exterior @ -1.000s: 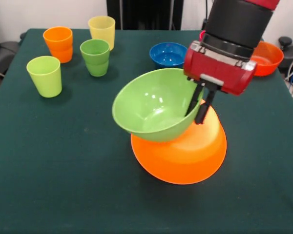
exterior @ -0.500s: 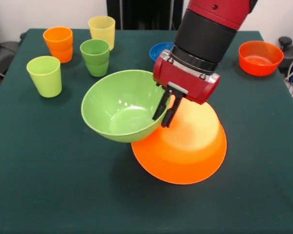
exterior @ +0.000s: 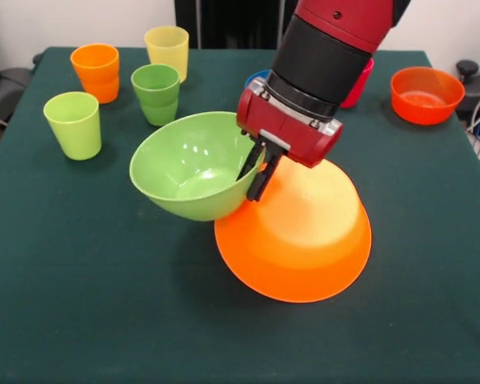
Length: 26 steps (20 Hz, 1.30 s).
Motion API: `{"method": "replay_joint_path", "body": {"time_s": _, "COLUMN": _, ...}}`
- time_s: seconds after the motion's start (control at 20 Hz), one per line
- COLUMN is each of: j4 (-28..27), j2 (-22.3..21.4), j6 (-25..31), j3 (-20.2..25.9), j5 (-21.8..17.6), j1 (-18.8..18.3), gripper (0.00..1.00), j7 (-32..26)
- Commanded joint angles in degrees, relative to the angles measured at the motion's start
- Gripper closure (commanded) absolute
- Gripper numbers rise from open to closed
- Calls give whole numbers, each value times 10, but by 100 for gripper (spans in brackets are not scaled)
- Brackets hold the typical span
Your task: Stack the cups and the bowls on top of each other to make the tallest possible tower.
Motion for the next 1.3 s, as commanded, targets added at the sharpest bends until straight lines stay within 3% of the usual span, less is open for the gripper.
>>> {"method": "replay_joint_path", "body": {"time_s": 0.05, "j4": 68, "j2": -31, "j6": 26, "j3": 62, "j5": 4, "j1": -5, "gripper": 100, "j7": -60}}
{"method": "replay_joint_path", "body": {"time_s": 0.25, "j4": 90, "j2": -60, "j6": 23, "j3": 131, "j5": 19, "j1": -48, "gripper": 100, "j7": -137}}
{"method": "replay_joint_path", "body": {"time_s": 0.45, "j4": 124, "j2": -70, "j6": -26, "j3": 158, "j5": -8, "j1": -63, "gripper": 100, "j7": -144}}
{"method": "replay_joint_path", "body": {"time_s": 0.65, "j4": 148, "j2": -66, "j6": -17, "j3": 180, "j5": -42, "j1": -80, "gripper": 100, "j7": -190}}
{"method": "replay_joint_path", "body": {"time_s": 0.8, "j4": 152, "j2": -80, "j6": 15, "j3": 184, "j5": -55, "j1": -74, "gripper": 100, "j7": -215}}
{"method": "replay_joint_path", "body": {"time_s": 1.1, "j4": 158, "j2": -109, "j6": 63, "j3": 166, "j5": -66, "j1": -49, "gripper": 100, "j7": -207}}
{"method": "replay_joint_path", "body": {"time_s": 1.3, "j4": 160, "j2": -112, "j6": 51, "j3": 160, "j5": -79, "j1": -45, "gripper": 100, "j7": -204}}
